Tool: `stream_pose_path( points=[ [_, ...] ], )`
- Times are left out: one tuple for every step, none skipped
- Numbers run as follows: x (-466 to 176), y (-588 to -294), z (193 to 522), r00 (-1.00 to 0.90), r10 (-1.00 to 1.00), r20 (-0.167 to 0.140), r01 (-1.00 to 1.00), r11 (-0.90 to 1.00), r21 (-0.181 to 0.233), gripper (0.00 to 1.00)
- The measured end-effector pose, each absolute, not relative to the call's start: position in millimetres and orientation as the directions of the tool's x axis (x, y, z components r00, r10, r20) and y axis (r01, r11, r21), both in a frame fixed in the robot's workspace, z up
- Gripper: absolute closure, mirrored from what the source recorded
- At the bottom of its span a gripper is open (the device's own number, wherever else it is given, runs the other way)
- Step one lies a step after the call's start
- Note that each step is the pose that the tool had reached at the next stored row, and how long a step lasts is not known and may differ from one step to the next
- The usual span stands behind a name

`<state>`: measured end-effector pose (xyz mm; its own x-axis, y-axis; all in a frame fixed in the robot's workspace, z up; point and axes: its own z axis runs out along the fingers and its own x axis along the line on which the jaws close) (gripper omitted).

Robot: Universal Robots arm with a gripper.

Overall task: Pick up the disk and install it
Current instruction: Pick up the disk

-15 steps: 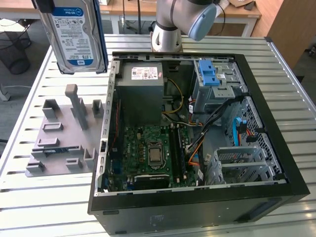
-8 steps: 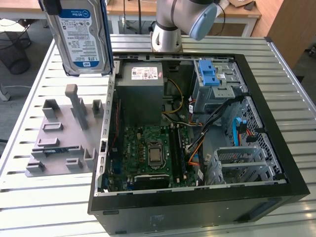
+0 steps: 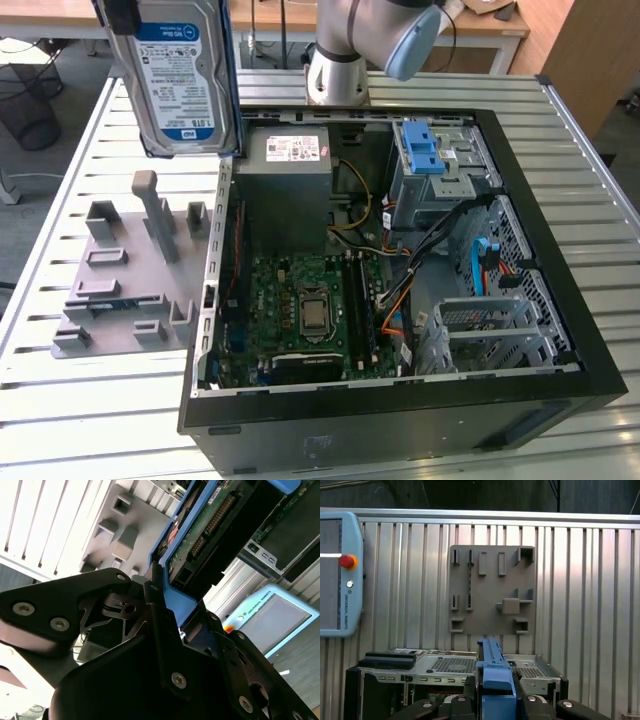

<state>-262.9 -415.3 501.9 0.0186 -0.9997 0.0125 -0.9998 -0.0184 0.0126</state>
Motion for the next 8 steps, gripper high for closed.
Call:
stream_pose_path(
  points=[
    [-261, -416, 502, 0.019, -1.0, 0.012, -1.0, -0.018, 0.013, 0.64],
    [-259, -417, 502, 0.019, -1.0, 0.012, -1.0, -0.018, 0.013, 0.64],
    [-257, -417, 502, 0.019, -1.0, 0.013, -1.0, -0.018, 0.013, 0.64],
    [-255, -418, 502, 0.018, -1.0, 0.013, -1.0, -0.018, 0.013, 0.64],
    [-253, -419, 502, 0.018, -1.0, 0.013, -1.0, -0.018, 0.013, 0.64],
    [-251, -419, 502, 0.018, -1.0, 0.013, -1.0, -0.018, 0.013, 0.64],
    [-249, -420, 502, 0.018, -1.0, 0.013, -1.0, -0.018, 0.013, 0.64],
    [-247, -421, 502, 0.019, -1.0, 0.013, -1.0, -0.018, 0.013, 0.64]
  ],
)
